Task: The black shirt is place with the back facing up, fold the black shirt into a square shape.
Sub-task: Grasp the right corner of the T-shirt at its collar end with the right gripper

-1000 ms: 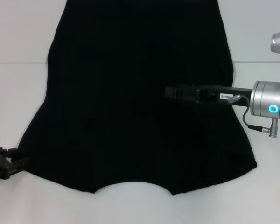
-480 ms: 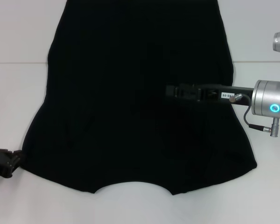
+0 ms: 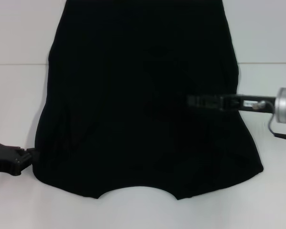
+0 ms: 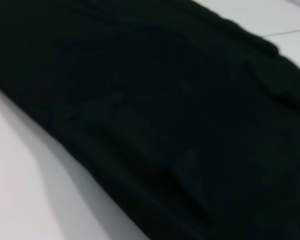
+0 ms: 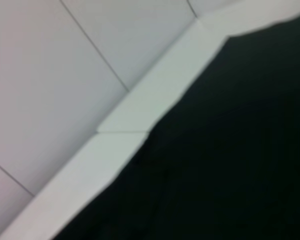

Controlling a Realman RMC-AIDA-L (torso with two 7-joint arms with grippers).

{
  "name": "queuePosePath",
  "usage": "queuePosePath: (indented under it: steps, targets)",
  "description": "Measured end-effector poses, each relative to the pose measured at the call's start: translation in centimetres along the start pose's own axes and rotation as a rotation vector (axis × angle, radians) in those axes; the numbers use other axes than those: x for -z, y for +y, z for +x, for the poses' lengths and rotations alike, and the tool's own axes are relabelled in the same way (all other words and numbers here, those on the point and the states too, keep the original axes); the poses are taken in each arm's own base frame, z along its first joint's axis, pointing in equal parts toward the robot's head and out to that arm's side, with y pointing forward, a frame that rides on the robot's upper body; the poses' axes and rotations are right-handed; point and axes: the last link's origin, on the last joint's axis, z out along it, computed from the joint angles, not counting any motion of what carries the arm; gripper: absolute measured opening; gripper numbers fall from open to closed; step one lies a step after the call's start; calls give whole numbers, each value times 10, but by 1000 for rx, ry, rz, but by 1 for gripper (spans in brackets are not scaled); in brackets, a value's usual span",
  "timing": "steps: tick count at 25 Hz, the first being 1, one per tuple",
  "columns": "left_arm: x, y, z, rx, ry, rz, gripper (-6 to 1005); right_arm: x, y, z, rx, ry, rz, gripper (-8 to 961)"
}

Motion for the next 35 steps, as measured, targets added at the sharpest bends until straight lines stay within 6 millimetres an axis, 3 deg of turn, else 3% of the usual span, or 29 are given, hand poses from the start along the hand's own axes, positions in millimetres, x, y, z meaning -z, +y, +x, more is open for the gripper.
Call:
queuePosePath:
  steps: [6,15,35]
  targets:
    - [2,3,5,4,2,-29,54,40,-25,22,-98,88,54,714]
    - [0,6,12,1,7,-52,57,81,-45,45,-199,158,124,704]
    - [0,4,15,-8,7,-52,64,84,-50,62,-210,260,177,675]
